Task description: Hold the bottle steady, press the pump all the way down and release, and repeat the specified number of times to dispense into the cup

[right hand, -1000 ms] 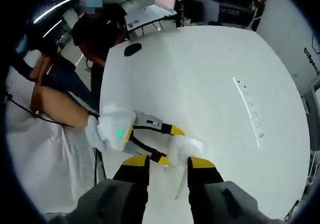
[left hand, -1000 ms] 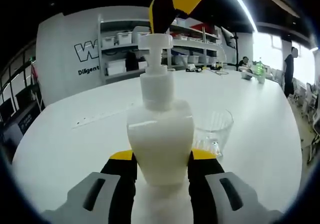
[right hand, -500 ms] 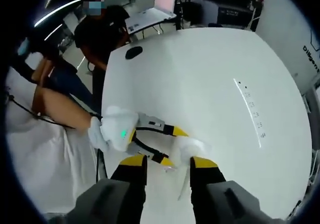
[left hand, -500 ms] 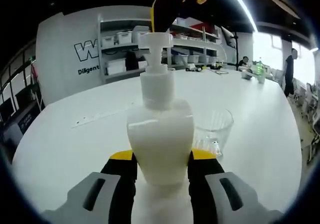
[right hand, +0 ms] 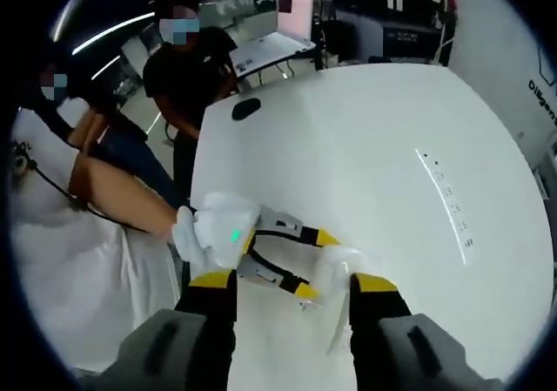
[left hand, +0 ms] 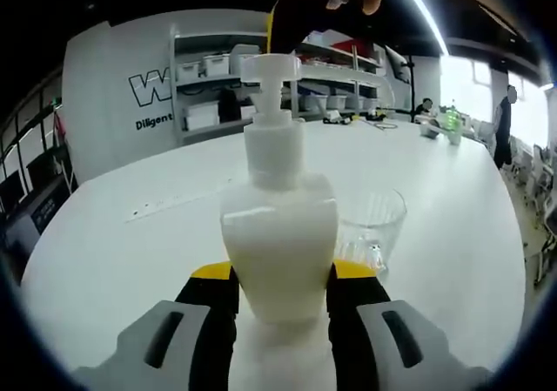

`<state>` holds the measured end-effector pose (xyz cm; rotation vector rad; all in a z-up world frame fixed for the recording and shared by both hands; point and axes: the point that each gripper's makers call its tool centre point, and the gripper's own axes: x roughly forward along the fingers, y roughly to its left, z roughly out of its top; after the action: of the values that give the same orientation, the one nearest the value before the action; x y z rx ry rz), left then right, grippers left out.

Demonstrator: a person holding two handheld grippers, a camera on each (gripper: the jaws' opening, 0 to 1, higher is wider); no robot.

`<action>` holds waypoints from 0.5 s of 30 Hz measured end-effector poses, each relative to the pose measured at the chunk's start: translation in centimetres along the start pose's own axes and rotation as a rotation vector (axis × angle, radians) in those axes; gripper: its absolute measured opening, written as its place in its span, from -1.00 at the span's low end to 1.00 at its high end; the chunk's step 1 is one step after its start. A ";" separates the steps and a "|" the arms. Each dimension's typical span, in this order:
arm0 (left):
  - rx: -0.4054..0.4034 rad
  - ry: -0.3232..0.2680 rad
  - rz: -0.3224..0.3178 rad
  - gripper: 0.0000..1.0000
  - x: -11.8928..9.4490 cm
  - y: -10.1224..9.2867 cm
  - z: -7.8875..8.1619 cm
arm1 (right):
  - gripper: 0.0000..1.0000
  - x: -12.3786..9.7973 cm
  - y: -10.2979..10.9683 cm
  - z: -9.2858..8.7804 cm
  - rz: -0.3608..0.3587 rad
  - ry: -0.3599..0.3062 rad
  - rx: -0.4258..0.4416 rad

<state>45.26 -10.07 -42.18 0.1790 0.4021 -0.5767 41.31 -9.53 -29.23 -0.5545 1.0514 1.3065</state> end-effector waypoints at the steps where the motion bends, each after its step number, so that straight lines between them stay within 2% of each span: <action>1: -0.001 0.001 0.000 -0.24 0.0 0.0 0.0 | 0.08 0.0 0.0 0.0 0.001 -0.001 0.007; 5: -0.001 0.002 0.001 -0.24 0.0 0.0 0.0 | 0.14 0.0 0.3 -0.1 0.003 -0.004 -0.009; 15: -0.002 0.006 0.001 -0.24 0.0 0.0 -0.1 | 0.28 -0.5 0.9 -0.3 0.017 -0.060 0.016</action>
<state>45.21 -10.07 -42.33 0.1794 0.4087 -0.5747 40.40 -9.87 -28.73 -0.4924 1.0186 1.3205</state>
